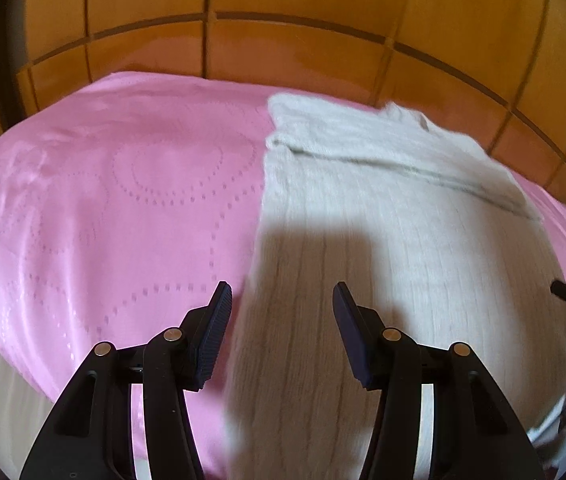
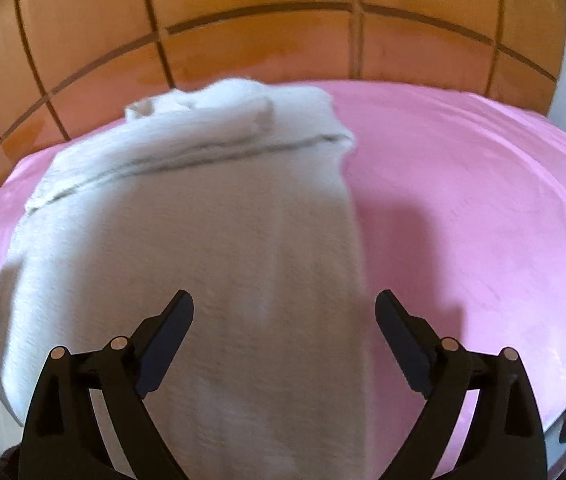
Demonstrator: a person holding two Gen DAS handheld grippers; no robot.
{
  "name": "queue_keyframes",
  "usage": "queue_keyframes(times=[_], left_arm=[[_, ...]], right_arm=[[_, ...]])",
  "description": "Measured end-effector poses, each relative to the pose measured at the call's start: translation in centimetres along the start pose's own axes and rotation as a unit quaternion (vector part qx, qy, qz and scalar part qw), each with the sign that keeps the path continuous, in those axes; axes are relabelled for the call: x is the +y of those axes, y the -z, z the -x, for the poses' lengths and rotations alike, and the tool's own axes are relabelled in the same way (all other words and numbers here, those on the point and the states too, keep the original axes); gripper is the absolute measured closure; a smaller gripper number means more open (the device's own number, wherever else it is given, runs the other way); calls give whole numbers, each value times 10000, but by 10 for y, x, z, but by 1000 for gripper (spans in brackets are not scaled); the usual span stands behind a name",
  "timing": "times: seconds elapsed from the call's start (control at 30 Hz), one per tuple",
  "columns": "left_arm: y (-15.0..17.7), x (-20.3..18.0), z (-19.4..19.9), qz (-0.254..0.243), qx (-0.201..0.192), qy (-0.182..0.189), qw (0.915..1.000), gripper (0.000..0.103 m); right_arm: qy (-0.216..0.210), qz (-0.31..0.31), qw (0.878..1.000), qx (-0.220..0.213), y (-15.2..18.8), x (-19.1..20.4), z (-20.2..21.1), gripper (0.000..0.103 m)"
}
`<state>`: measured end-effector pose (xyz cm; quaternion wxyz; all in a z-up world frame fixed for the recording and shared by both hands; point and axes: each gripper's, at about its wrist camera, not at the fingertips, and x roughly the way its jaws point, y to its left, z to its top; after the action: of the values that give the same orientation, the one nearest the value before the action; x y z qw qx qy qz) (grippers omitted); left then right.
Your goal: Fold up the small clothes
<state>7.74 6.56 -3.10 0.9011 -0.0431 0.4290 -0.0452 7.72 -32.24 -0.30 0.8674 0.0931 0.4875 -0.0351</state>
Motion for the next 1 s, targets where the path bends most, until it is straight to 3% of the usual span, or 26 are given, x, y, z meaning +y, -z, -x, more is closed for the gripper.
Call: queue_keyframes(times=[0.1,0.23,0.37,0.4,0.43,0.47,0.6,0.8,0.9,1.0], left_arm=[[16,6,8,-243,230,281,9990,51],[43,18,15,-375,609,685,9951,51],[63,29,15,-84,947,1051,9899,57],[65,29,14,-62,997,1066,9893,65],[65,29,14,-68,1034,1087,9887,83],[63,28,15,-100,1095,1246,9861,91],[53,28,36,-118,817,1740,9813,94],[10,38,33,672,466,2440,9663,94],[-25,41,14,1016,356,2534,9614,94],[-59,40,-12,1233,369,2285,9650,94]], right_arm=[[-199,-78,9996,209,14,-16,8,12],[-772,-125,9948,645,45,-27,24,31],[-1212,-146,9872,1028,73,-29,40,56],[-1282,-150,9852,1128,78,-28,41,60],[-1343,-135,9835,1205,81,-27,40,70],[-1409,-88,9817,1277,83,-25,41,90],[-1950,-77,9738,1169,70,-20,52,92],[-2519,-717,9639,476,17,-28,54,92],[-2486,-1105,9618,316,-12,-35,32,92],[-2310,-1425,9620,301,-38,-39,5,92]])
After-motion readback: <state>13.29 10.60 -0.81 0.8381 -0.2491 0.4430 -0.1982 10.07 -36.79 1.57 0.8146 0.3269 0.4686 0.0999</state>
